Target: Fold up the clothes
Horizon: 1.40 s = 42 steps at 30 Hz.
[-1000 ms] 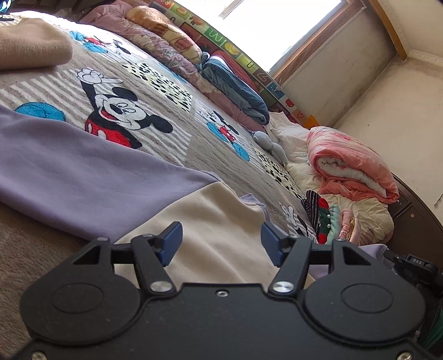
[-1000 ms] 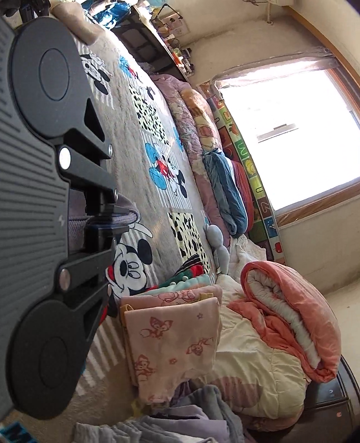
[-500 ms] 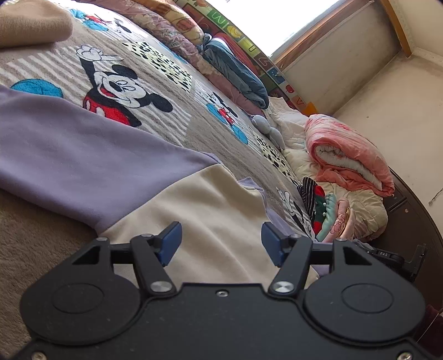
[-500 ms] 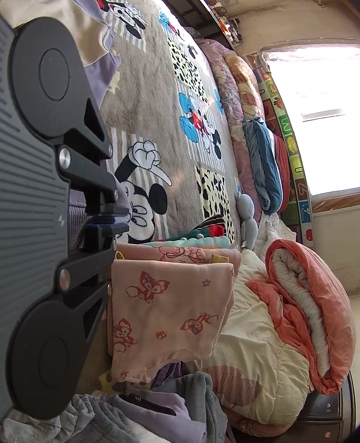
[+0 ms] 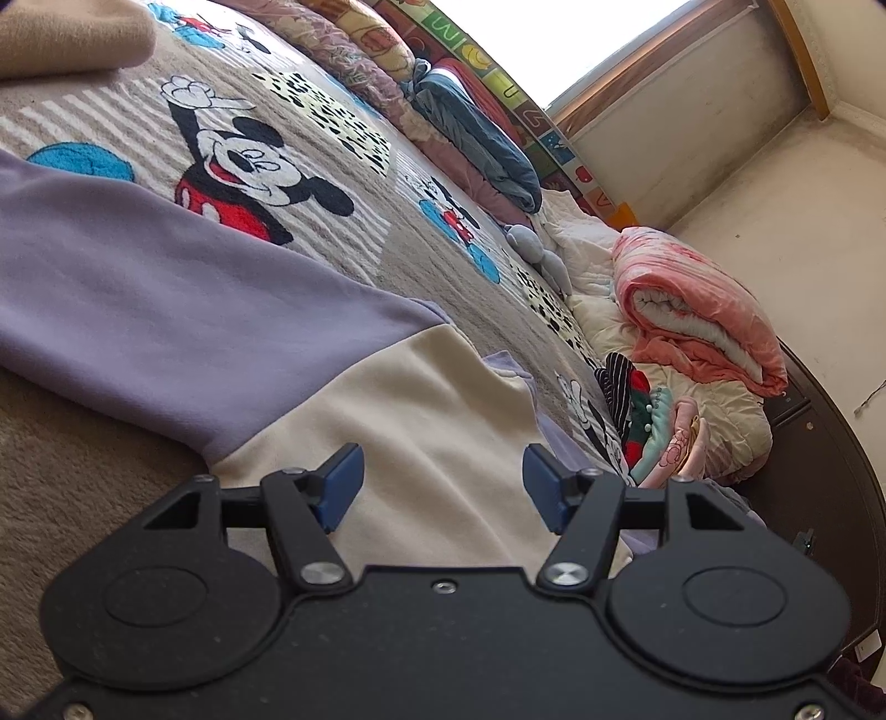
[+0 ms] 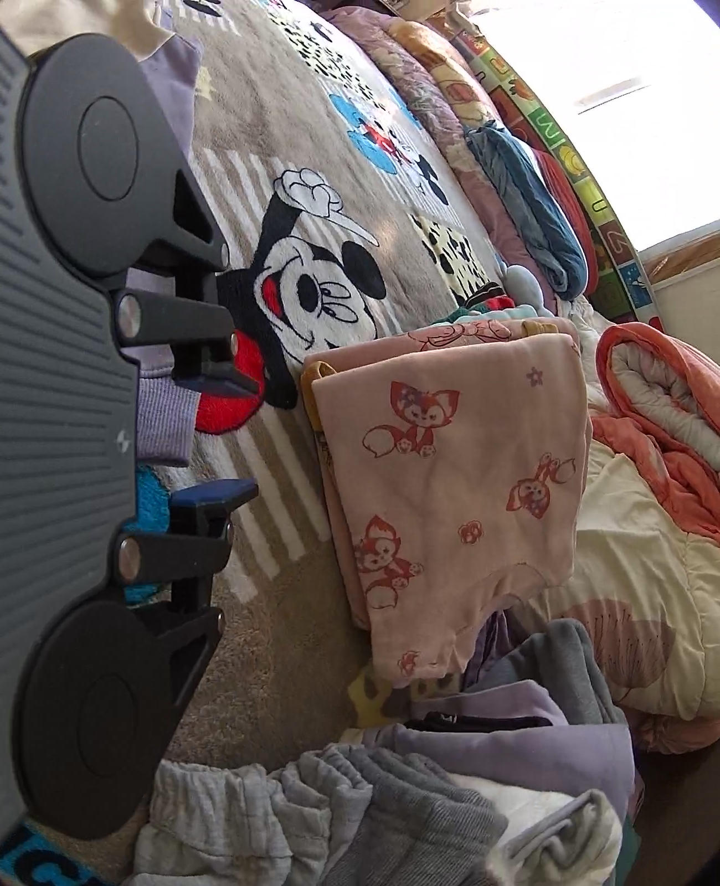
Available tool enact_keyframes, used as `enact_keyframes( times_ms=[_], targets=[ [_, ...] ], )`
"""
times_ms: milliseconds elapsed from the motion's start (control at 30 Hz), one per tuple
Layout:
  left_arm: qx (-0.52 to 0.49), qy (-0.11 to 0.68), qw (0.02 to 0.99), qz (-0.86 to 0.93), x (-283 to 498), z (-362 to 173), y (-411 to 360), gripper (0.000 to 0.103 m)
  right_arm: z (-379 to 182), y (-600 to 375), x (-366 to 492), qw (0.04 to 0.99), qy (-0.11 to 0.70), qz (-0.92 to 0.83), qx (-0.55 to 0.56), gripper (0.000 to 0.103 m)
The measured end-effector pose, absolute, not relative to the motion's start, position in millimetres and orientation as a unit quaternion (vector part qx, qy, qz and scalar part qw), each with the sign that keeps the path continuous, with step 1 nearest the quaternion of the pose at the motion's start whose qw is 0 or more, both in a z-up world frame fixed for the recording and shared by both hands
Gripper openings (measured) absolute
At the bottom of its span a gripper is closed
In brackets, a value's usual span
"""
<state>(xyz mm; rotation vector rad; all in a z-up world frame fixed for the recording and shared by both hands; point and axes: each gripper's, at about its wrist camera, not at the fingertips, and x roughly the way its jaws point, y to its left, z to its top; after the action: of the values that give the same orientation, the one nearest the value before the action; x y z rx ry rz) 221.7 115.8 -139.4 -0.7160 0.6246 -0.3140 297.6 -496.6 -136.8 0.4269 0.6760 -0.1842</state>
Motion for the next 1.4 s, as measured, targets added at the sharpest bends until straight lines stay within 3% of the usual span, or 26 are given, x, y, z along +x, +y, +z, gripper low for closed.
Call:
enact_keyframes(
  times_ms=[100, 167, 200, 233, 300, 400, 533, 600, 767, 900, 1100, 1233, 1400],
  targets=[
    [-0.341, 0.298, 0.879, -0.15, 221, -138, 115, 0.062, -139, -488, 286, 0.909, 0.337, -0.077, 0.231, 0.042],
    [-0.339, 0.296, 0.881, -0.149, 220, -137, 116, 0.062, -143, -482, 280, 0.898, 0.347, -0.074, 0.262, 0.056],
    [-0.338, 0.295, 0.882, -0.147, 220, -137, 116, 0.062, -146, -479, 277, 0.891, 0.352, -0.074, 0.276, 0.057],
    [-0.338, 0.295, 0.882, -0.145, 220, -137, 117, 0.062, -149, -475, 275, 0.888, 0.353, -0.073, 0.284, 0.056],
    [-0.34, 0.295, 0.881, -0.143, 220, -137, 119, 0.062, -154, -467, 276, 0.894, 0.36, -0.065, 0.259, 0.029],
    [-0.343, 0.294, 0.881, -0.139, 220, -138, 123, 0.062, -148, -455, 275, 0.914, 0.348, -0.067, 0.197, 0.024],
    [-0.347, 0.29, 0.881, -0.138, 221, -136, 126, 0.062, -131, -436, 268, 0.941, 0.311, -0.086, 0.105, 0.025],
    [-0.348, 0.291, 0.88, -0.139, 221, -136, 126, 0.062, -141, -435, 277, 0.927, 0.35, -0.112, 0.077, 0.031],
    [-0.348, 0.285, 0.882, -0.142, 220, -132, 129, 0.062, -142, -444, 261, 0.926, 0.333, -0.161, 0.071, 0.051],
    [-0.346, 0.285, 0.882, -0.143, 220, -132, 127, 0.062, -130, -440, 246, 0.94, 0.289, -0.169, 0.065, 0.051],
    [-0.343, 0.285, 0.884, -0.141, 220, -132, 126, 0.062, -117, -363, 238, 0.967, 0.252, 0.013, 0.02, 0.037],
    [-0.348, 0.287, 0.882, -0.137, 220, -134, 129, 0.062, -158, -339, 259, 0.93, 0.365, 0.028, 0.018, 0.033],
    [-0.347, 0.283, 0.882, -0.145, 222, -132, 127, 0.062, -131, -329, 232, 0.946, 0.324, 0.014, 0.019, 0.034]
  ],
)
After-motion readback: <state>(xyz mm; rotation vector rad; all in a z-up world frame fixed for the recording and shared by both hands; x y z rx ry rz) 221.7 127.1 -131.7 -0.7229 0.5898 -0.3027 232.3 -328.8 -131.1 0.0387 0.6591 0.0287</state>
